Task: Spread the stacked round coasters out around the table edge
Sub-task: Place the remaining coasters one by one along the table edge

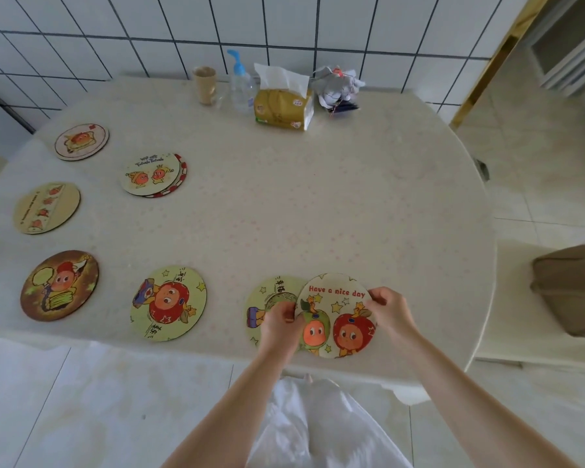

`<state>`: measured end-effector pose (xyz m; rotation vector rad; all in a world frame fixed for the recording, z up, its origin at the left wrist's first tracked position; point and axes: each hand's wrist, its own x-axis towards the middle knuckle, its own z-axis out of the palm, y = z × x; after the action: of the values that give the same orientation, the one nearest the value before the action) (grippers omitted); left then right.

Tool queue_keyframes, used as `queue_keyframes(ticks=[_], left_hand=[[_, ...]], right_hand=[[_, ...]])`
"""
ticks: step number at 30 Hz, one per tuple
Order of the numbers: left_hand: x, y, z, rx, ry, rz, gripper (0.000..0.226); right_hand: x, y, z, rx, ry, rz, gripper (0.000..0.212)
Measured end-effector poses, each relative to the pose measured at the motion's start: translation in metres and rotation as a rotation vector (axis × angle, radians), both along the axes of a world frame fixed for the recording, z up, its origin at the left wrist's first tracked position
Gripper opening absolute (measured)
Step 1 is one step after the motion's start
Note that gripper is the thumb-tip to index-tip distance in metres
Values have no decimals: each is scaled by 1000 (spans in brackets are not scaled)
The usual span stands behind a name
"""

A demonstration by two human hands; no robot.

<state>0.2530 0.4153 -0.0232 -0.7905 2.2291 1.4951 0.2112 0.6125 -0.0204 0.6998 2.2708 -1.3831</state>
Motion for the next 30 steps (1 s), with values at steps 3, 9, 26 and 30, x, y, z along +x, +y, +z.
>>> queue_keyframes(ticks=[3,9,26,30], left_hand=[[-3,33,-2,57,-6,-64,13],[-6,83,-10,18,-47,-219,17],[-14,74,-25,-88,-32,-376,27],[-25,51,-21,-118,5,-341,24]], right_hand=[[1,32,-2,61,-11,-61,17],[4,78,-9,196,-37,-78,18],[-7,87,-11,427,-41,85,19],[-31,53,-1,375,20,176,25]])
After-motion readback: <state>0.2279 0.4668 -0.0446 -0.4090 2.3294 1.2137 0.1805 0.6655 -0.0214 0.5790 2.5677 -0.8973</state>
